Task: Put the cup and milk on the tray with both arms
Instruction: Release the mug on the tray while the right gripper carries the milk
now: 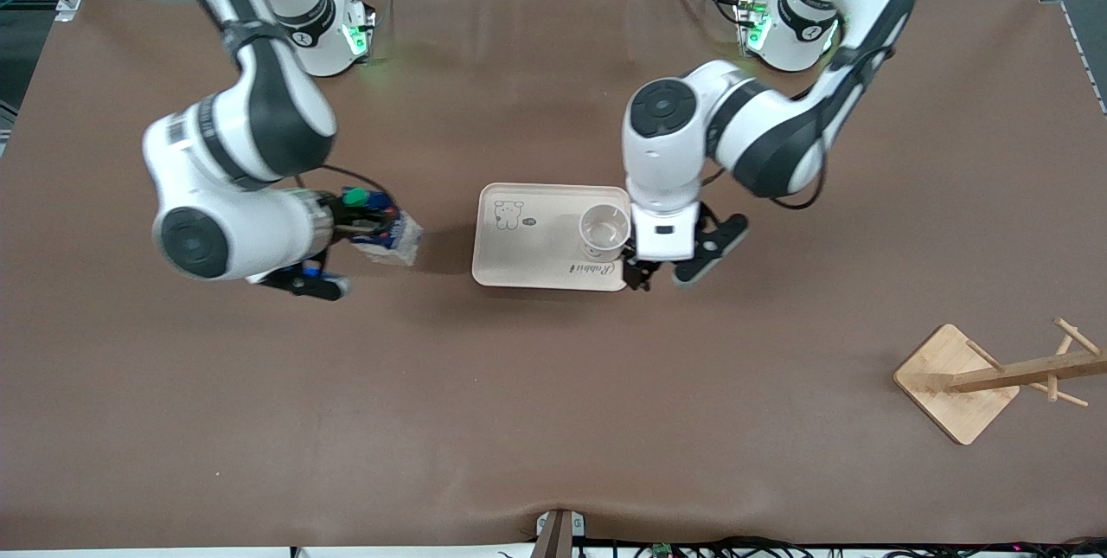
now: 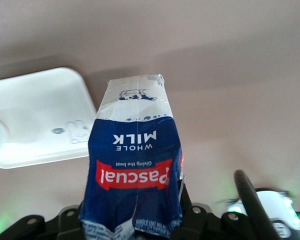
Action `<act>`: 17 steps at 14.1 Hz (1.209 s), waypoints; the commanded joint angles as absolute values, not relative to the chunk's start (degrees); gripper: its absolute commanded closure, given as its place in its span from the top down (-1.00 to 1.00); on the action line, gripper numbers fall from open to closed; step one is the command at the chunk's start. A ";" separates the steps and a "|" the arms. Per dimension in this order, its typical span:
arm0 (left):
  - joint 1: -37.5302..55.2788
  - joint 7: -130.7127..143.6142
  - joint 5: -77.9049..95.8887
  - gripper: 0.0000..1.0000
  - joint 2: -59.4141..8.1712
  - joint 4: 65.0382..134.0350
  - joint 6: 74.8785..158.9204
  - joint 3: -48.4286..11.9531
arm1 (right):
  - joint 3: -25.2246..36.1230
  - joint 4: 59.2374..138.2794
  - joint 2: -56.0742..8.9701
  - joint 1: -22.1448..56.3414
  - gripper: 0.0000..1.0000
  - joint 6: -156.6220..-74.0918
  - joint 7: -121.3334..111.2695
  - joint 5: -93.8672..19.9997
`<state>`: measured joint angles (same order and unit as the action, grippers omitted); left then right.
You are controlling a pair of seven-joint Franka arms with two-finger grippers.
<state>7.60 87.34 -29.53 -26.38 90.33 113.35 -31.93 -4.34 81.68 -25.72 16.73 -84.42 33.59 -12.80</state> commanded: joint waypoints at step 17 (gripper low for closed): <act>-17.13 30.85 -18.29 1.00 -17.67 79.63 92.90 -32.17 | -4.04 76.73 -37.70 29.71 -0.11 -94.22 40.43 -20.57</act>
<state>-16.23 32.25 -20.41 -18.79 79.56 94.11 -31.86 -4.32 78.15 -36.48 28.99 -94.99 39.66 -19.30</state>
